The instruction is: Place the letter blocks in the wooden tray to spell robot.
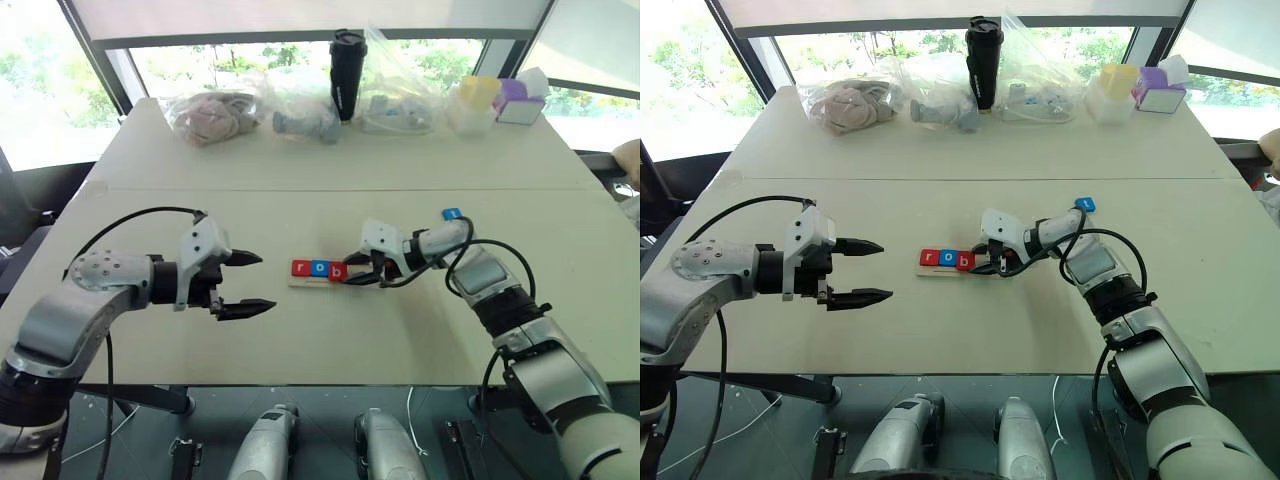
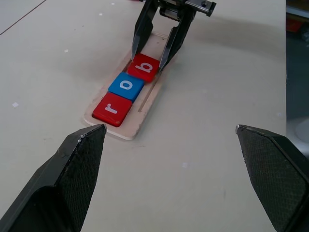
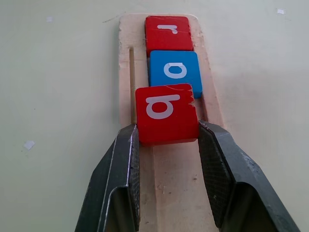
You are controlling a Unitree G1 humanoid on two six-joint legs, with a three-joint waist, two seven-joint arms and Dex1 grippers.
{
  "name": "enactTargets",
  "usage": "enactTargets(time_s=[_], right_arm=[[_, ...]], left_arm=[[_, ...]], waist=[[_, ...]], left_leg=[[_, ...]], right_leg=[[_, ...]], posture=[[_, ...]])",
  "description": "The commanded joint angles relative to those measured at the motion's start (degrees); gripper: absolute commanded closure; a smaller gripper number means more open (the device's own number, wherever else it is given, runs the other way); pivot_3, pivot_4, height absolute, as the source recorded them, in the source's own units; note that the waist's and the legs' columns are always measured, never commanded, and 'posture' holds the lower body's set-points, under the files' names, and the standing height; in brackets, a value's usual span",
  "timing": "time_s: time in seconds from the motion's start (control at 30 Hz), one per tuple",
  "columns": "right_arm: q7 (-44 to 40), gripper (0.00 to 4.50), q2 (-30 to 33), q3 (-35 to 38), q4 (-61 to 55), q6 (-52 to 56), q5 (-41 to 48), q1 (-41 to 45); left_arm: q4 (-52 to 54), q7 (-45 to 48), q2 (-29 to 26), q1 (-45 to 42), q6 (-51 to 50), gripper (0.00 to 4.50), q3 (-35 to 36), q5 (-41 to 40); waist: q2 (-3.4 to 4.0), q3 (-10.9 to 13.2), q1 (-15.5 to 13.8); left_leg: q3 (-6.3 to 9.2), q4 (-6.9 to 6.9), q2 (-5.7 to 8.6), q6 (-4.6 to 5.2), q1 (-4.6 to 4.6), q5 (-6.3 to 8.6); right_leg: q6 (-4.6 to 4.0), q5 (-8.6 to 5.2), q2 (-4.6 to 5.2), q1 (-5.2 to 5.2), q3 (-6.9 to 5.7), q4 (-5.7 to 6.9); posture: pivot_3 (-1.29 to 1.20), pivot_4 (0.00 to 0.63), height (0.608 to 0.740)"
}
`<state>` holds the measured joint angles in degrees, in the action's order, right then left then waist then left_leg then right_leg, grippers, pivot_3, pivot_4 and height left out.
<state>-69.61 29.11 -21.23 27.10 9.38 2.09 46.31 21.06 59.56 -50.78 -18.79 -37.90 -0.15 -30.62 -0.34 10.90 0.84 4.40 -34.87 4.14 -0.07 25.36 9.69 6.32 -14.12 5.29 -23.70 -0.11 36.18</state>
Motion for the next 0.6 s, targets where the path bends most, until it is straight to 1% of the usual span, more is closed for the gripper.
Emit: enactTargets(time_s=[0.03, 0.27, 0.33, 0.4, 0.47, 0.5, 0.6], right_arm=[[-0.2, 3.38, -0.2, 2.0, 0.0, -0.7, 0.1, 1.8], [-0.2, 3.38, -0.7, 2.4, 1.3, -0.7, -0.1, 2.2], [-0.1, 2.33, -0.8, 2.5, 1.7, -0.7, -0.2, 2.2], [-0.2, 1.46, -0.9, 2.7, 1.9, -0.7, -0.3, 2.3], [0.1, 0.28, -1.0, 3.4, 1.5, -0.7, -0.1, 2.5], [0.1, 0.04, -1.1, 3.9, 0.9, -0.5, 0.3, 2.6], [0.5, 0.04, -1.2, 5.7, -1.0, 0.6, 1.6, 3.0]], left_arm=[[1.4, -0.3, 0.0, -0.5, 1.1, 0.00, 1.4, -0.1], [1.3, -0.5, 0.4, -0.7, 1.2, 0.00, 1.2, -0.1], [1.3, -0.6, 0.5, -0.8, 1.1, 0.00, 1.2, -0.2], [1.3, -0.7, 0.5, -0.8, 1.1, 0.00, 1.2, -0.2], [1.4, -0.8, 0.5, -0.8, 1.1, 0.00, 1.2, -0.3], [1.5, -0.8, 0.6, -0.8, 1.0, 0.00, 1.2, -0.3], [1.6, -0.9, 0.6, -0.7, 0.9, 0.00, 1.3, -0.4]], waist=[[0.00, 0.0, 0.0], [0.00, 0.0, 0.0], [0.00, 0.0, 0.0], [0.00, 0.0, 0.0], [0.00, 0.0, 0.0], [0.00, 0.0, 0.0], [0.00, 0.0, 0.0]], left_leg=[[0.00, 0.00, 0.00, 0.00, 0.00, 0.00], [0.00, -0.01, 0.00, 0.00, 0.00, 0.00], [0.00, -0.01, 0.00, 0.00, 0.00, -0.01], [0.00, -0.01, 0.00, 0.00, 0.00, -0.01], [0.00, -0.01, 0.00, 0.00, 0.00, -0.01], [0.00, -0.01, 0.00, 0.00, 0.00, -0.01], [0.00, -0.01, 0.00, 0.00, 0.00, -0.01]], right_leg=[[0.01, 0.00, 0.00, 0.00, 0.00, 0.00], [0.00, 0.01, -0.01, 0.01, 0.00, 0.01], [0.01, 0.01, -0.01, 0.01, 0.00, 0.01], [0.01, 0.01, -0.01, 0.01, 0.00, 0.01], [0.02, 0.01, -0.01, 0.01, 0.00, 0.01], [0.02, 0.01, -0.01, 0.01, 0.00, 0.01], [0.02, 0.01, -0.01, 0.00, 0.00, 0.01]], posture=[[0.00, 0.150, 0.740], [0.00, 0.150, 0.740], [0.00, 0.150, 0.740], [0.00, 0.150, 0.740], [0.00, 0.150, 0.740], [0.00, 0.150, 0.740], [0.00, 0.150, 0.740]])
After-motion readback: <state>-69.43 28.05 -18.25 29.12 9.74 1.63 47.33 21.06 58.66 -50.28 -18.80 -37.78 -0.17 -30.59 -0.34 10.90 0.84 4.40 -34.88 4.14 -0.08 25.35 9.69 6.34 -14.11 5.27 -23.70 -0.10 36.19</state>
